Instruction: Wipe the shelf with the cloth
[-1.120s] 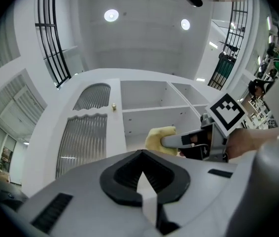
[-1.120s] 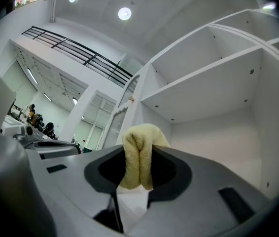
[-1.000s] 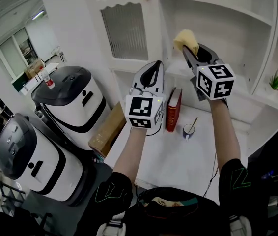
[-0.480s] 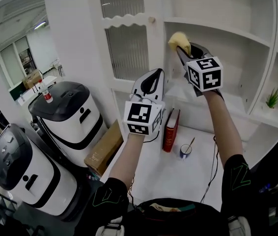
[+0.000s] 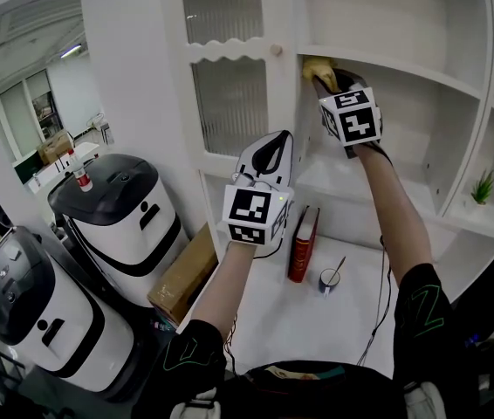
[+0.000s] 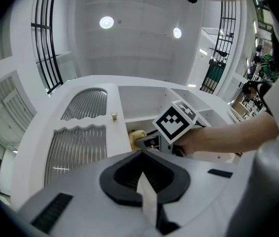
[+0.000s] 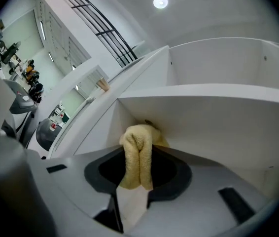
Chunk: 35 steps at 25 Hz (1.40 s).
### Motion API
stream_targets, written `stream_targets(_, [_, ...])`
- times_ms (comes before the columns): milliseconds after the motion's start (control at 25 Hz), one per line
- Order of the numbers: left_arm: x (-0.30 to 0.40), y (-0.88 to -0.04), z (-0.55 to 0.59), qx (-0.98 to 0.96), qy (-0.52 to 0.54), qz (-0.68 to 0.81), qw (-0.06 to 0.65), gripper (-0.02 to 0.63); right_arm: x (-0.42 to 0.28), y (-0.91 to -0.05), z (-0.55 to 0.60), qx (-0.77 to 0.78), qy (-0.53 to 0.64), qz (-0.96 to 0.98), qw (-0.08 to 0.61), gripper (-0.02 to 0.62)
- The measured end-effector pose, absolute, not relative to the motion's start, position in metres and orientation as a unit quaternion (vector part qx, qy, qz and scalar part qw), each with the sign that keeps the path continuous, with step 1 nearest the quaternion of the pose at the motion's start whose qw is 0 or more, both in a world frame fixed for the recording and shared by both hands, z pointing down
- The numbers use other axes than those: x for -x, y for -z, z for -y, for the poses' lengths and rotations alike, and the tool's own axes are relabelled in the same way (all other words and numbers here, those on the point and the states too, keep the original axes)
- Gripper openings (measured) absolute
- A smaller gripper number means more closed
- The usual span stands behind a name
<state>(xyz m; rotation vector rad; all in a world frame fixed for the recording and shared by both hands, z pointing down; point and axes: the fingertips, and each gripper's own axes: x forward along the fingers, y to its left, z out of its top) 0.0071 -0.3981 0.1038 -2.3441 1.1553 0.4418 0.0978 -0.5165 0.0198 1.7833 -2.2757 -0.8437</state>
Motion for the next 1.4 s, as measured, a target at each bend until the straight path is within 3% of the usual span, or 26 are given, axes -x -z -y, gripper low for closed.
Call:
stream_targets(840, [0.003,-0.108,0.389,0.855,-0.155,-0.427,0.25,-0.005,-0.054,-0.006,0.477,-0.541,0.326,0.772,0.077,0.115])
stream_targets(1400, [-0.005,-0.114,0.39,0.856,-0.148,-0.431,0.244,-0.005,-0.046,-0.012,0.446,-0.501,0.34,0.795,0.037,0.115])
